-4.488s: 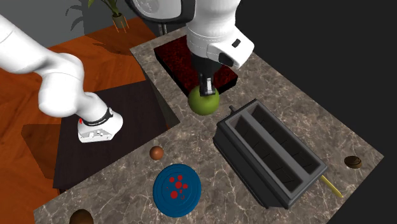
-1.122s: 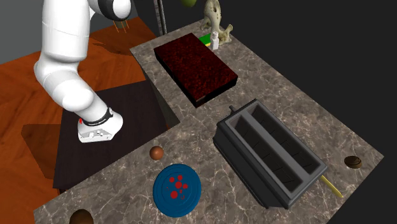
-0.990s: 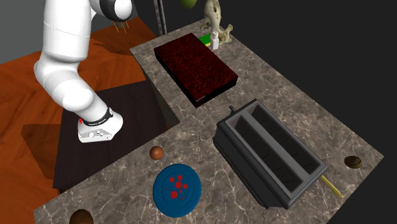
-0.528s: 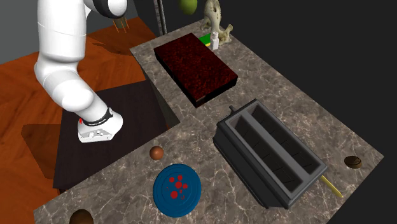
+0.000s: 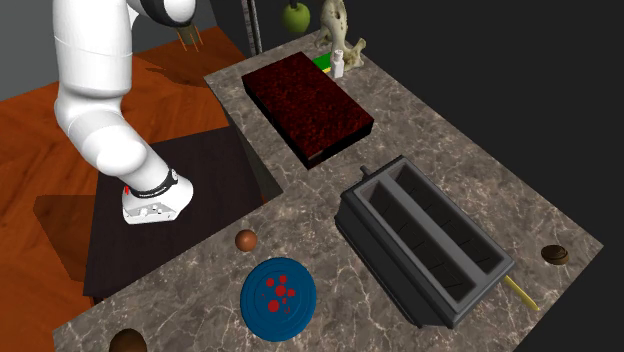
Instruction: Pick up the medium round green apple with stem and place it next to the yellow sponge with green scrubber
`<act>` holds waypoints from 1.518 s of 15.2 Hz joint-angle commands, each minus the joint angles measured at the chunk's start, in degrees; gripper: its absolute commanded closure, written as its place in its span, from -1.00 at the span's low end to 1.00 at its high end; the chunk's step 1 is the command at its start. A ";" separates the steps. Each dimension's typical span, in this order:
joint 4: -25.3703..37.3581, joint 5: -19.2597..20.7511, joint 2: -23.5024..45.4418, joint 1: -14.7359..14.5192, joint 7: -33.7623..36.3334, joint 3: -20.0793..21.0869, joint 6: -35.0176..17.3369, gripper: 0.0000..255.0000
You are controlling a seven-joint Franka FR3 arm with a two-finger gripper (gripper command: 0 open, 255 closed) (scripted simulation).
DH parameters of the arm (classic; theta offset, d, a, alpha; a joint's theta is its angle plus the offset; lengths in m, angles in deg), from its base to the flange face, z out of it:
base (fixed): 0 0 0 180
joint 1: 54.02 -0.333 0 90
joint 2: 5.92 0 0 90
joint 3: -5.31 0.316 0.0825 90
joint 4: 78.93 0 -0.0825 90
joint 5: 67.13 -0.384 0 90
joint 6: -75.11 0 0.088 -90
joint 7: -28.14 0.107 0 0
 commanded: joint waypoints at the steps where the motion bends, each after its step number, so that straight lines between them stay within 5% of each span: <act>1: -1.88 -0.02 -0.14 0.21 -0.11 -0.03 -1.78 1.00; 13: -10.32 0.12 0.37 0.64 -0.11 -0.18 -10.69 1.00; 20: -10.32 0.12 0.37 0.64 -0.11 -0.18 -10.69 1.00; 21: -10.32 0.12 0.37 0.64 -0.11 -0.18 -10.70 -1.00; 23: -10.32 0.12 0.37 0.64 -0.11 -0.18 -10.70 -1.00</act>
